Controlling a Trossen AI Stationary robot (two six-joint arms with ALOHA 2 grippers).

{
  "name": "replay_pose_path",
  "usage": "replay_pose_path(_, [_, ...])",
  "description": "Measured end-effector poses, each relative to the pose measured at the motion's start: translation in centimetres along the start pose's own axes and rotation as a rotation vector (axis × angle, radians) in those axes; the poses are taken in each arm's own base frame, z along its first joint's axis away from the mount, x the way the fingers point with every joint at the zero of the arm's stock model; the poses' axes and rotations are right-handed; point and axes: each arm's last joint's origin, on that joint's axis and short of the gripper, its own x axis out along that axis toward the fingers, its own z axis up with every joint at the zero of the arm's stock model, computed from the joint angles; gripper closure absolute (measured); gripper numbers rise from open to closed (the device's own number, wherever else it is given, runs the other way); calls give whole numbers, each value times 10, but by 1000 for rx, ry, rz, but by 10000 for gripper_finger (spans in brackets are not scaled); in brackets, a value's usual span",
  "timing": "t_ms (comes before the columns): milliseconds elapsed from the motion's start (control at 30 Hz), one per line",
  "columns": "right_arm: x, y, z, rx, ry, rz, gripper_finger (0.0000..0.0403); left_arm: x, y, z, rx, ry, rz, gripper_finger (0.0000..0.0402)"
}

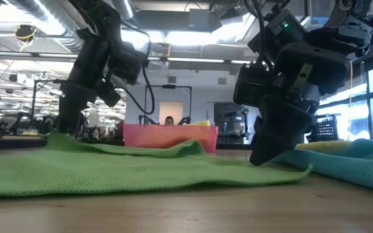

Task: Fold microfiber towels
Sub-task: Fold the green microfiber cloth

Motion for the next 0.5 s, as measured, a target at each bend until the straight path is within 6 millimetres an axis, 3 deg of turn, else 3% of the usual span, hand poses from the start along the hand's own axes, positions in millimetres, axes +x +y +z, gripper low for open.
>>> replay_pose_path(267, [-4, -3, 12, 19, -53, 8, 391, -12, -3, -10, -49, -53, -17, 301])
replay_pose_path(500, [-9, -8, 29, -72, -113, -7, 388, -27, 3, -21, -126, -132, -42, 263])
